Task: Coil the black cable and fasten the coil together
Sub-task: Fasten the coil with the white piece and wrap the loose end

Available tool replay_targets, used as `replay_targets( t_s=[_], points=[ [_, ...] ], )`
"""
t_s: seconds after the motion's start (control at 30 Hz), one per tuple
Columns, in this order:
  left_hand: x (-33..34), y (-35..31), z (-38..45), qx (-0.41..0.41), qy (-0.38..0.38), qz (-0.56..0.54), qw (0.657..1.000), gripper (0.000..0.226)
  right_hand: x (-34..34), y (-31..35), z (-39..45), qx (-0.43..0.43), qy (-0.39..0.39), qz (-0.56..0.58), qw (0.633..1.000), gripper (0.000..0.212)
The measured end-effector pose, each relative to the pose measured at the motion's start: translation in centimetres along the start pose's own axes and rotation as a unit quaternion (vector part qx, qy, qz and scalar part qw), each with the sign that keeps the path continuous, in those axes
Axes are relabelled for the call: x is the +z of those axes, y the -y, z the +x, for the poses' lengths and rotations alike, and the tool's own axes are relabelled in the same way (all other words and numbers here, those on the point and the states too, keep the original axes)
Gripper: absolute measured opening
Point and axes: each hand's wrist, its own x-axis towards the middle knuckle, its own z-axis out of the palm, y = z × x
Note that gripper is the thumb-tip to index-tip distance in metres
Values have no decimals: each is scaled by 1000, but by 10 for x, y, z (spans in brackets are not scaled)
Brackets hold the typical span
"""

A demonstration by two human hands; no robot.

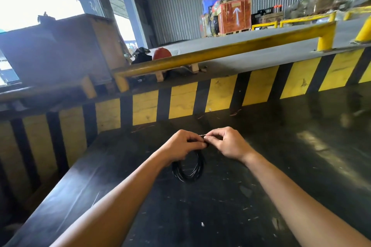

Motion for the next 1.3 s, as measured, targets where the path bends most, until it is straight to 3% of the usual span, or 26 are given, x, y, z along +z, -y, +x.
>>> replay_targets(
  t_s=[0.1,0.23,0.33,0.4,0.47,0.57,0.7,0.9,1.07,1.3],
  points=[
    [-1,-9,2,14,-2,-5,1000,5,-3,1,3,-1,-34,-13,999,17],
    [-6,-15,2,16,-21,-44,999,17,-20,-3,11,66,-132,-3,989,25],
    [-9,-17,3,14,-29,-68,997,19,-24,3,11,101,-115,166,974,22],
    [-8,-18,3,6,-29,-84,996,20,-24,10,12,105,-125,324,932,15],
    [-6,-19,3,-4,-30,-102,994,20,-26,15,11,99,-143,392,903,9],
    [-6,-22,3,-11,-47,-135,990,21,-33,14,8,67,-122,345,928,13],
    [-11,-27,1,2,-96,-173,980,23,-39,9,6,31,-134,109,984,10],
    [-11,-36,1,37,-125,-243,961,25,-36,13,4,-13,-165,-15,986,8],
    [-6,-44,2,63,-124,-246,959,25,-29,27,6,-26,-160,-6,987,9],
    [-4,-44,0,71,-167,-196,964,18,-31,39,6,19,-52,176,983,21]
  ],
)
